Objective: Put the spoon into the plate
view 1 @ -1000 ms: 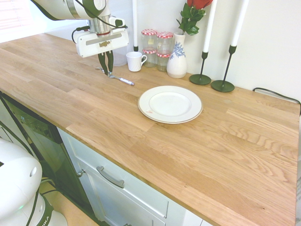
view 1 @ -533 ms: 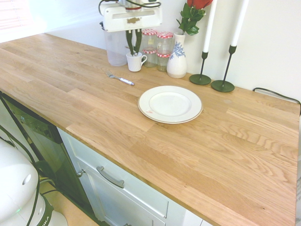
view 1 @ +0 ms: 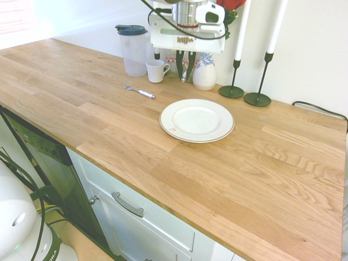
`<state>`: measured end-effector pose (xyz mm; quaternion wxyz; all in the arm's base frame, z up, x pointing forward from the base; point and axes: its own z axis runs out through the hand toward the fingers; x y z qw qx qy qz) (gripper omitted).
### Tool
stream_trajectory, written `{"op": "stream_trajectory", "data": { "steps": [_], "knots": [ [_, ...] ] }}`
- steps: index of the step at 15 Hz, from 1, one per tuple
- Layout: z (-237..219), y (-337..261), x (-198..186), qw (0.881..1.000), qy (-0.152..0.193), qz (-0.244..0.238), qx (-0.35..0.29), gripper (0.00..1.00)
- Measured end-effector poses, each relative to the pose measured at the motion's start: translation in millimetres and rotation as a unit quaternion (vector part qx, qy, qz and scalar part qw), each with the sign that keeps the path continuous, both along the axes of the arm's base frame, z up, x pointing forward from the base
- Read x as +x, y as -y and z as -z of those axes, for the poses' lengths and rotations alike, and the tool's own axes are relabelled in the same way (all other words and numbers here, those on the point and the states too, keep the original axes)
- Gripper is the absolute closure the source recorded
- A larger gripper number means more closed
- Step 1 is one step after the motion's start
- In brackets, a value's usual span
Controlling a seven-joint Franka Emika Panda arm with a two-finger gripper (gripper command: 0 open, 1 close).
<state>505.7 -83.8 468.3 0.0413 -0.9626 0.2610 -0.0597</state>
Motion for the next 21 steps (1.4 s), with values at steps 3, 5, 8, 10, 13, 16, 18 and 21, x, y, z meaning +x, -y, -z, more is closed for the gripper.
{"op": "stream_trajectory", "data": {
  "steps": [3, 5, 8, 10, 13, 16, 18, 21],
  "knots": [
    [35, 34, -11, 0.996, 0.002, 0.092, 0.014, 1.00],
    [47, 45, -10, 0.988, 0.011, 0.153, 0.021, 1.00],
    [57, 46, -5, 0.969, 0.027, 0.244, 0.031, 1.00],
    [69, 45, -10, 0.954, 0.032, 0.296, 0.038, 1.00],
    [93, 37, -22, 0.952, 0.025, 0.304, 0.038, 1.00],
    [104, 31, -34, 0.953, 0.023, 0.300, 0.036, 1.00],
    [110, 26, -39, 0.955, 0.022, 0.294, 0.032, 1.00],
    [115, 18, -40, 0.957, 0.020, 0.289, 0.024, 0.00]
  ]
}}
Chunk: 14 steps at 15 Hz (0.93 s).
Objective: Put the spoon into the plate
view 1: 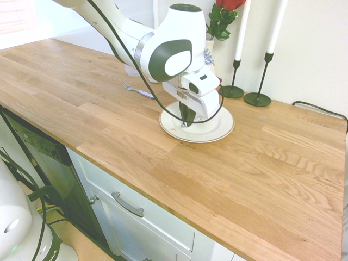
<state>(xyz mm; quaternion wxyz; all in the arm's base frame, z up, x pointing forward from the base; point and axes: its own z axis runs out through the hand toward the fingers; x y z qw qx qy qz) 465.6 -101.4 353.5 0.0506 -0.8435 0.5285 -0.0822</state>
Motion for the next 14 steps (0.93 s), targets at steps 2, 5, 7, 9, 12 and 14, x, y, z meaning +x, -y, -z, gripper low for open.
{"op": "stream_trajectory", "data": {
  "steps": [2, 5, 7, 9, 12, 14],
  "knots": [
    [1, -3, 0, 1.000, -0.002, -0.002, -0.003, 0.00],
    [2, -6, 0, 1.000, -0.004, -0.003, -0.007, 0.00],
    [2, -6, 0, 1.000, -0.005, -0.005, -0.009, 0.00],
    [3, -6, -1, 1.000, -0.006, -0.007, -0.011, 0.00],
    [-6, -7, -1, 1.000, 0.000, -0.009, -0.013, 0.00],
    [-23, -11, -2, 1.000, 0.002, -0.012, -0.012, 0.00]
  ]
}}
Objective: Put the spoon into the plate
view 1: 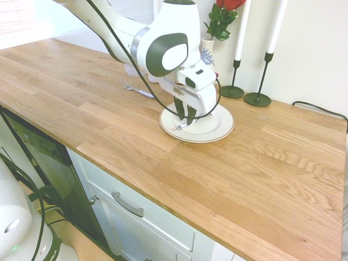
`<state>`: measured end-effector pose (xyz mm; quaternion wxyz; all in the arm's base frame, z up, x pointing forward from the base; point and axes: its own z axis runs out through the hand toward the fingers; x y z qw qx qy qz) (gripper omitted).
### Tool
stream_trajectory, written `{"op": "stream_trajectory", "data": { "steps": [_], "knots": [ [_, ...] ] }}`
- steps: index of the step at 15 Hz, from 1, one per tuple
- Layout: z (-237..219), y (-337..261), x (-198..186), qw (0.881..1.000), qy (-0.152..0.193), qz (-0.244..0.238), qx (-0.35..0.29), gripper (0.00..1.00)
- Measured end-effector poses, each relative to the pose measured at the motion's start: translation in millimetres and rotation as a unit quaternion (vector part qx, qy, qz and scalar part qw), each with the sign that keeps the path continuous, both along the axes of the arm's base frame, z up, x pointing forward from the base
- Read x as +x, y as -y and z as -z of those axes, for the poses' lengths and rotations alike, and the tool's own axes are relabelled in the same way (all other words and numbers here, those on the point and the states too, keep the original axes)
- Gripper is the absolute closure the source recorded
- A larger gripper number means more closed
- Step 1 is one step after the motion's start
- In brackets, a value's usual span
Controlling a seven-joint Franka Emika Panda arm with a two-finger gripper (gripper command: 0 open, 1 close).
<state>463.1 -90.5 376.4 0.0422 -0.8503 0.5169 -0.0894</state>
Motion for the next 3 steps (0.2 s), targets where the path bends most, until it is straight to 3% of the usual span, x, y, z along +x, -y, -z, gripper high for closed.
{"op": "stream_trajectory", "data": {
  "steps": [3],
  "knots": [
    [-62, -25, -18, 0.999, -0.012, -0.033, 0.017, 0.00]
  ]
}}
